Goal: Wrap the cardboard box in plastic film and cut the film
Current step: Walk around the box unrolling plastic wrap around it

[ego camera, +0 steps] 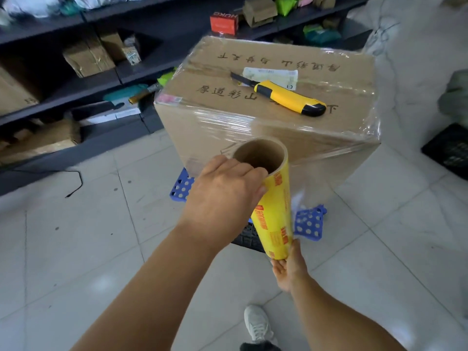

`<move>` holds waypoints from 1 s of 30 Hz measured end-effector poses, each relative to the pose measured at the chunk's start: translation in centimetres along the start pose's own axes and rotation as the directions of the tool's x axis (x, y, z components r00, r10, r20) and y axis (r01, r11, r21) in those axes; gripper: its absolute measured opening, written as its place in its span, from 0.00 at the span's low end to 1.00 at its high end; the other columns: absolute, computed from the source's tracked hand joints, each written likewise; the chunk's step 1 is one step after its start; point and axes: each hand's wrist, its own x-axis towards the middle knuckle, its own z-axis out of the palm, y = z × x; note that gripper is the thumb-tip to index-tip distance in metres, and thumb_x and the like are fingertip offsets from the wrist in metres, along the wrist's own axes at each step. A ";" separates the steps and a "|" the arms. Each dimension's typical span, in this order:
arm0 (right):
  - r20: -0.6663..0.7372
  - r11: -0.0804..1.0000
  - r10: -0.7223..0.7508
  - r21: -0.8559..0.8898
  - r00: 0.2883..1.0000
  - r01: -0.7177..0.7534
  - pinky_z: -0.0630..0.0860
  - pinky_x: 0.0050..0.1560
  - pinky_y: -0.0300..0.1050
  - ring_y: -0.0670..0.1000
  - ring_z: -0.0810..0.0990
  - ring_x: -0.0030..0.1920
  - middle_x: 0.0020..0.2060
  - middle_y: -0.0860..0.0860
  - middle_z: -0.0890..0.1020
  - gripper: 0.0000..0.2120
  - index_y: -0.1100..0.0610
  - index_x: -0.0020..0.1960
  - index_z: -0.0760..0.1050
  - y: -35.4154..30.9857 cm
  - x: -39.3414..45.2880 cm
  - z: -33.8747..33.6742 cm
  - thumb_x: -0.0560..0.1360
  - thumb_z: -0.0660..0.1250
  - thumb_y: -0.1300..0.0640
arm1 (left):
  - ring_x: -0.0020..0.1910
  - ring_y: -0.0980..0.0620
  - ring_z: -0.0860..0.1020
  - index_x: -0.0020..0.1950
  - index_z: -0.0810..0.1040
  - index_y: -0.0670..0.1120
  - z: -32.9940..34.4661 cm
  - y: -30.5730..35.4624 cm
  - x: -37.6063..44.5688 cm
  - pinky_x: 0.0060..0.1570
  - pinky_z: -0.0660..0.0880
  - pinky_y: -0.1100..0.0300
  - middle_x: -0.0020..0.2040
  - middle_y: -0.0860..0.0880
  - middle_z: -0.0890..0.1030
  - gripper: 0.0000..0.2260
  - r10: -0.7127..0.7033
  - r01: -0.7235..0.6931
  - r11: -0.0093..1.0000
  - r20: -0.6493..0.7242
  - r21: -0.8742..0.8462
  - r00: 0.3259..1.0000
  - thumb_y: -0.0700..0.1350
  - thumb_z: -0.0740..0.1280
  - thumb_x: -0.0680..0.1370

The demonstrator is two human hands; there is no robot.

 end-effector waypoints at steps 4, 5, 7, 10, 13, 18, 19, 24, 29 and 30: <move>-0.068 0.999 -0.009 0.047 0.998 0.013 0.66 0.65 0.46 0.53 0.75 0.57 0.62 0.56 0.76 0.34 0.54 0.70 0.67 1.3 -0.7 0.7 0.75 0.54 0.32 | 0.35 0.46 0.77 0.43 0.80 0.45 -0.1 -2.0 -0.4 0.48 0.65 0.57 0.35 0.49 0.80 0.12 0.053 -0.053 0.998 0.003 -0.021 0.999 0.48 0.58 0.74; -0.079 0.998 -0.013 0.059 0.997 0.018 0.66 0.65 0.45 0.53 0.75 0.55 0.60 0.56 0.76 0.33 0.54 0.70 0.68 1.7 -0.8 1.1 0.75 0.54 0.32 | 0.35 0.45 0.77 0.43 0.80 0.45 -0.2 -2.6 -0.5 0.48 0.65 0.57 0.35 0.49 0.80 0.12 0.070 -0.070 0.997 -0.001 -0.026 0.998 0.48 0.58 0.74; -0.107 0.993 -0.031 0.108 0.994 0.042 0.66 0.64 0.45 0.51 0.76 0.50 0.58 0.55 0.76 0.32 0.54 0.69 0.69 2.7 -1.4 1.9 0.75 0.54 0.33 | 0.36 0.45 0.77 0.43 0.80 0.45 -0.2 -4.0 -0.5 0.48 0.64 0.56 0.34 0.49 0.80 0.12 0.117 -0.116 0.992 0.006 -0.044 0.993 0.48 0.58 0.74; -0.121 0.982 -0.049 0.174 0.991 0.069 0.69 0.57 0.42 0.49 0.75 0.44 0.62 0.52 0.77 0.31 0.53 0.69 0.69 3.7 -2.2 3.2 0.75 0.54 0.33 | 0.34 0.45 0.76 0.42 0.80 0.45 -0.5 -5.4 -0.4 0.45 0.64 0.57 0.33 0.49 0.80 0.13 0.164 -0.164 0.985 0.014 -0.049 0.986 0.49 0.57 0.74; -0.151 0.964 -0.061 0.246 0.987 0.097 0.71 0.52 0.40 0.49 0.76 0.52 0.65 0.51 0.76 0.29 0.52 0.69 0.69 5.5 -3.3 4.9 0.76 0.56 0.34 | 0.33 0.46 0.76 0.42 0.79 0.45 -0.9 -7.2 -0.5 0.45 0.63 0.57 0.33 0.49 0.79 0.14 0.233 -0.231 0.971 0.026 -0.068 0.972 0.49 0.56 0.74; -0.183 0.940 -0.068 0.317 0.981 0.124 0.72 0.56 0.41 0.51 0.77 0.56 0.63 0.52 0.77 0.29 0.51 0.69 0.69 8.3 -4.9 7.5 0.75 0.59 0.35 | 0.33 0.45 0.77 0.43 0.80 0.45 -1.7 -10.3 -1.0 0.47 0.61 0.57 0.33 0.49 0.80 0.10 0.298 -0.299 0.948 -0.020 -0.114 0.954 0.48 0.61 0.73; -0.181 0.937 -0.071 0.326 0.981 0.128 0.72 0.57 0.41 0.50 0.77 0.56 0.63 0.52 0.77 0.30 0.50 0.69 0.69 8.8 -5.1 8.0 0.74 0.60 0.34 | 0.34 0.45 0.77 0.43 0.80 0.44 -1.8 -10.9 -1.2 0.47 0.61 0.57 0.33 0.49 0.80 0.09 0.305 -0.306 0.945 -0.023 -0.117 0.952 0.47 0.63 0.73; -0.192 0.929 -0.081 0.341 0.978 0.143 0.71 0.58 0.41 0.50 0.77 0.59 0.63 0.51 0.77 0.30 0.50 0.69 0.69 11.3 -5.5 10.2 0.74 0.61 0.34 | 0.33 0.45 0.76 0.42 0.80 0.44 -2.1 -13.9 -2.1 0.45 0.61 0.57 0.32 0.48 0.80 0.08 0.338 -0.338 0.931 -0.026 -0.140 0.941 0.46 0.64 0.72; -0.210 0.913 -0.098 0.371 0.973 0.171 0.71 0.59 0.42 0.50 0.77 0.56 0.59 0.52 0.79 0.28 0.51 0.67 0.71 13.0 -5.5 12.1 0.74 0.61 0.35 | 0.34 0.45 0.76 0.43 0.80 0.44 -2.3 -16.2 -2.3 0.46 0.61 0.57 0.33 0.48 0.80 0.05 0.376 -0.375 0.910 -0.030 -0.175 0.926 0.45 0.67 0.72; -0.215 0.909 -0.102 0.376 0.971 0.179 0.70 0.60 0.42 0.50 0.77 0.56 0.58 0.52 0.79 0.27 0.52 0.66 0.72 13.3 -5.6 12.6 0.75 0.61 0.36 | 0.34 0.45 0.76 0.43 0.80 0.44 -2.3 -16.7 -2.3 0.45 0.61 0.58 0.33 0.48 0.80 0.05 0.380 -0.380 0.908 -0.034 -0.178 0.924 0.44 0.68 0.72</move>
